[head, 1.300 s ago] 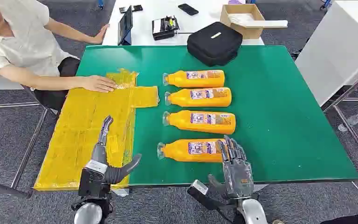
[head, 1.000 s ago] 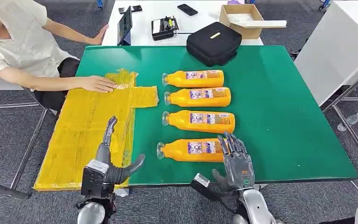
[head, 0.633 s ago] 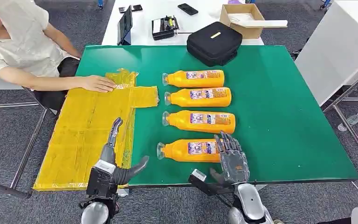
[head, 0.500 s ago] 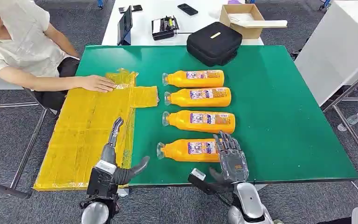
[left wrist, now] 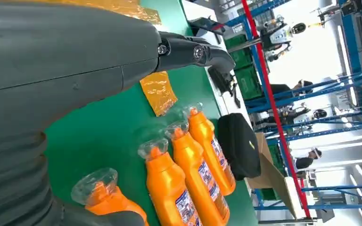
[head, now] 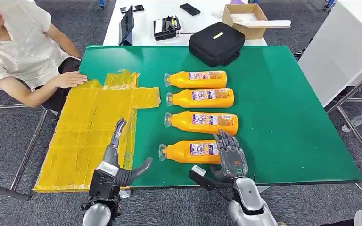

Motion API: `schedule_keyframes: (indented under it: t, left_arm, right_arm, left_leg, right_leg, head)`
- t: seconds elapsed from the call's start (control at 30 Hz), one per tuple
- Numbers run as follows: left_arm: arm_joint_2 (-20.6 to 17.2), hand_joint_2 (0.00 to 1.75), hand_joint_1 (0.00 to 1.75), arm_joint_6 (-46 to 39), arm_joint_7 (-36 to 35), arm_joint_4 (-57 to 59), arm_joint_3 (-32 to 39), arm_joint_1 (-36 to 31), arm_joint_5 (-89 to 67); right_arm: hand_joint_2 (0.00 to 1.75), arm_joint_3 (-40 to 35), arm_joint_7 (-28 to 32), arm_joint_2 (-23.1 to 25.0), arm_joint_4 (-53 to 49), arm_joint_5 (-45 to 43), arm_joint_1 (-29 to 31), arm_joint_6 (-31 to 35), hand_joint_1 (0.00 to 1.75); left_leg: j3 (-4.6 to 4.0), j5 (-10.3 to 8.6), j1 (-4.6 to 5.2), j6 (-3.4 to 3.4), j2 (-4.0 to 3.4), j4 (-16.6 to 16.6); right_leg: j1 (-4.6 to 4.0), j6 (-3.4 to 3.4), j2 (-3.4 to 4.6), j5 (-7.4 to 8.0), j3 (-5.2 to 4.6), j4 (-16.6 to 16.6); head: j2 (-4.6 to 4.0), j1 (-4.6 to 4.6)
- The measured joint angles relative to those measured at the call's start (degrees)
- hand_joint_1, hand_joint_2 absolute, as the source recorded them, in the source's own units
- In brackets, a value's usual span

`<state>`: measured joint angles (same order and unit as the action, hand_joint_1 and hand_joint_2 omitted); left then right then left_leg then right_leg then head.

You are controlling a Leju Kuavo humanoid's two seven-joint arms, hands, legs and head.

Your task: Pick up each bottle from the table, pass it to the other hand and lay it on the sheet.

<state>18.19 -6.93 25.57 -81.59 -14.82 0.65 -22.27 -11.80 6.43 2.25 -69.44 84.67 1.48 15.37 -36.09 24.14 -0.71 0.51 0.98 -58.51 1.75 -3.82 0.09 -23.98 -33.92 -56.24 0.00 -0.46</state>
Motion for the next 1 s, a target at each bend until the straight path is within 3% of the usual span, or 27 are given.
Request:
schedule_keyframes:
  t: [0.37, 0.57, 0.6, 0.63, 0.67, 1.0]
  left_arm:
    - [-0.07, 1.75, 0.00, 0.00, -0.02, -0.17, -0.02, 0.03, 0.04]
    - [-0.09, 1.75, 0.00, 0.11, -0.15, -0.18, 0.00, 0.03, 0.26]
    - [-0.09, 1.75, 0.00, 0.20, -0.17, -0.17, 0.00, 0.03, 0.33]
    - [-0.09, 1.75, 0.00, 0.31, -0.20, -0.17, 0.00, 0.03, 0.35]
    - [-0.09, 1.75, 0.00, 0.37, -0.20, -0.18, 0.00, 0.03, 0.42]
    - [-0.11, 1.75, 0.00, 1.71, 0.72, -1.05, -0.02, 0.17, 2.14]
  right_arm:
    - [1.75, 0.07, -0.72, -0.02, 1.33, 0.09, 0.94, -0.35, 0.00]
    - [1.75, 0.18, -0.72, -0.79, 2.60, -2.34, 1.69, -4.29, 0.00]
    - [1.75, 0.26, -0.61, -1.18, 2.86, -2.86, 1.98, -4.87, 0.31]
    - [1.75, 0.31, -0.57, -1.31, 3.04, -2.95, 2.15, -5.05, 1.61]
    - [1.75, 0.33, -0.55, -1.49, 3.17, -2.97, 2.27, -5.16, 1.75]
    - [1.75, 0.55, 0.39, -4.57, 4.79, -7.24, 3.58, -7.58, 1.75]
  left_leg:
    - [0.01, 0.00, 0.00, 0.00, 0.01, 0.00]
    - [0.05, 0.00, 0.00, 0.00, -0.03, 0.00]
    - [0.08, 0.00, 0.00, 0.00, -0.04, 0.00]
    - [0.10, 0.00, 0.00, 0.00, -0.03, 0.00]
    - [0.12, 0.00, 0.00, 0.00, -0.03, 0.00]
    - [0.40, 0.04, 0.01, 0.03, 0.06, 0.00]
  right_leg:
    - [0.00, 0.00, 0.00, 0.00, 0.02, 0.00]
    - [0.00, 0.00, 0.00, 0.00, 0.03, 0.01]
    - [0.00, 0.00, 0.00, 0.00, 0.04, 0.02]
    - [0.00, 0.00, 0.00, 0.00, 0.06, 0.03]
    - [0.00, 0.00, 0.00, 0.00, 0.08, 0.03]
    - [0.00, -0.01, -0.01, -0.04, -0.01, 0.08]
  head:
    - [0.00, 0.00]
    - [0.00, 0.00]
    - [0.00, 0.00]
    - [0.00, 0.00]
    - [0.00, 0.00]
    - [0.00, 0.02]
